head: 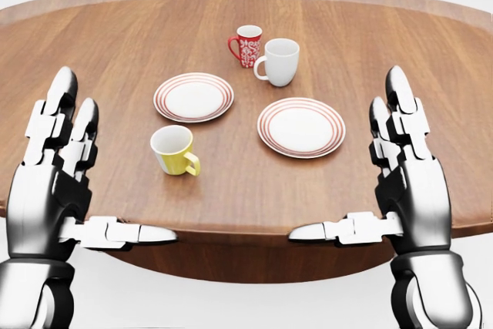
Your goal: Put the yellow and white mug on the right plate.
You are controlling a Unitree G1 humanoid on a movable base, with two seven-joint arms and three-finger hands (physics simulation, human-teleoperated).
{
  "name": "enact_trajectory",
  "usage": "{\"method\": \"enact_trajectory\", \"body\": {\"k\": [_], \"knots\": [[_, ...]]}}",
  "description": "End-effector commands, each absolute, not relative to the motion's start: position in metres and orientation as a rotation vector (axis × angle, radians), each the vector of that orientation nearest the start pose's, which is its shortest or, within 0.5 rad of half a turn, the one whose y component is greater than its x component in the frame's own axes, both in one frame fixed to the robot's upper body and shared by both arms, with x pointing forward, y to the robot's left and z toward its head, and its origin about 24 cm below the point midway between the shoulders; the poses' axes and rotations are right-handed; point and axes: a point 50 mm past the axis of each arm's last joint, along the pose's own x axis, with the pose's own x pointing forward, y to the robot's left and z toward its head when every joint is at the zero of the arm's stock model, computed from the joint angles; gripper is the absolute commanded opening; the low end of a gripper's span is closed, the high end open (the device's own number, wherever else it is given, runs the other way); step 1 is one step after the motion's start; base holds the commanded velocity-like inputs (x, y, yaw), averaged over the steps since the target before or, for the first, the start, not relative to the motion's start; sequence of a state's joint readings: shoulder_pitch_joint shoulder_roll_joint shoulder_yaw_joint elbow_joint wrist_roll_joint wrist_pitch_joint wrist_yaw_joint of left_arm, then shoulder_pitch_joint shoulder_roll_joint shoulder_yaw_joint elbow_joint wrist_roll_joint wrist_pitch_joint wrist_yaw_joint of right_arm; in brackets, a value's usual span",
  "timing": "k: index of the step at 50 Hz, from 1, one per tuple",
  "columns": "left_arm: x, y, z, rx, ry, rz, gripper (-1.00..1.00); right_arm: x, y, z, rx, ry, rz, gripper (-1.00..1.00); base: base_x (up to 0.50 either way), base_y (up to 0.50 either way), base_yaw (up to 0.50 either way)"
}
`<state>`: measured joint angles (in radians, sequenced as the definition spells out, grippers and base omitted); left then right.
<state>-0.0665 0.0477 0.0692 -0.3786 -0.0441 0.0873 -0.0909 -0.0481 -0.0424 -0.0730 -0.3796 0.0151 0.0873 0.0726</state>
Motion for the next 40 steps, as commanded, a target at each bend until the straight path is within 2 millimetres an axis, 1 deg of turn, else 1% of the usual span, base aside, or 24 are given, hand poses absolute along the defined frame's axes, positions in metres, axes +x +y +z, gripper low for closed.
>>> {"method": "enact_trajectory", "body": {"k": [1,4,5,8,12,14,15,17,19,20,21,23,27,30,34,40], "knots": [[0.252,0.164,0.161,0.035,-0.457,-0.060,0.98,0.249,-0.169,0.162,-0.064,-0.464,0.015,1.00,0.00,0.00,0.50],[0.253,0.166,0.167,0.026,-0.483,-0.055,0.98,0.252,-0.169,0.172,-0.082,-0.501,0.024,1.00,0.00,0.00,0.50],[0.253,0.166,0.170,0.025,-0.498,-0.053,0.98,0.253,-0.170,0.182,-0.089,-0.542,0.026,1.00,0.00,0.00,0.50],[0.255,0.168,0.178,0.021,-0.525,-0.050,0.98,0.252,-0.170,0.195,-0.097,-0.600,0.035,1.00,0.00,0.00,0.50],[0.257,0.169,0.186,0.021,-0.556,-0.050,0.98,0.255,-0.170,0.198,-0.114,-0.607,0.044,1.00,0.00,0.00,0.50],[0.259,0.169,0.186,0.027,-0.557,-0.052,0.98,0.255,-0.170,0.201,-0.115,-0.619,0.038,1.00,0.00,0.00,0.50],[0.259,0.169,0.188,0.026,-0.563,-0.052,0.98,0.255,-0.167,0.200,-0.152,-0.613,0.060,1.00,0.00,0.00,0.28],[0.258,0.168,0.191,0.027,-0.578,-0.052,0.98,0.257,-0.167,0.201,-0.147,-0.613,0.049,1.00,0.00,0.00,0.00],[0.258,0.168,0.191,0.031,-0.578,-0.056,0.98,0.255,-0.168,0.201,-0.126,-0.618,0.054,1.00,0.00,0.00,0.00],[0.257,0.167,0.190,0.036,-0.576,-0.058,0.98,0.252,-0.168,0.202,-0.134,-0.627,0.055,1.00,0.00,0.00,0.00],[0.256,0.167,0.189,0.041,-0.569,-0.062,0.98,0.246,-0.167,0.206,-0.103,-0.655,0.083,1.00,0.00,0.00,0.00],[0.257,0.167,0.187,0.042,-0.560,-0.060,0.98,0.243,-0.168,0.206,-0.096,-0.660,0.079,1.00,0.00,0.00,0.00],[0.257,0.170,0.194,0.043,-0.592,-0.054,0.98,0.240,-0.169,0.206,-0.109,-0.658,0.086,1.00,0.44,0.12,0.00],[0.258,0.171,0.197,0.049,-0.600,-0.052,0.98,0.242,-0.170,0.203,-0.115,-0.641,0.091,1.00,0.48,0.13,0.00],[0.262,0.176,0.199,0.039,-0.601,-0.037,0.98,0.242,-0.172,0.213,-0.098,-0.689,0.076,1.00,0.48,0.13,0.00],[0.264,0.183,0.208,0.026,-0.631,-0.015,0.98,0.244,-0.176,0.221,-0.070,-0.720,0.059,1.00,0.48,0.13,0.00]]}}
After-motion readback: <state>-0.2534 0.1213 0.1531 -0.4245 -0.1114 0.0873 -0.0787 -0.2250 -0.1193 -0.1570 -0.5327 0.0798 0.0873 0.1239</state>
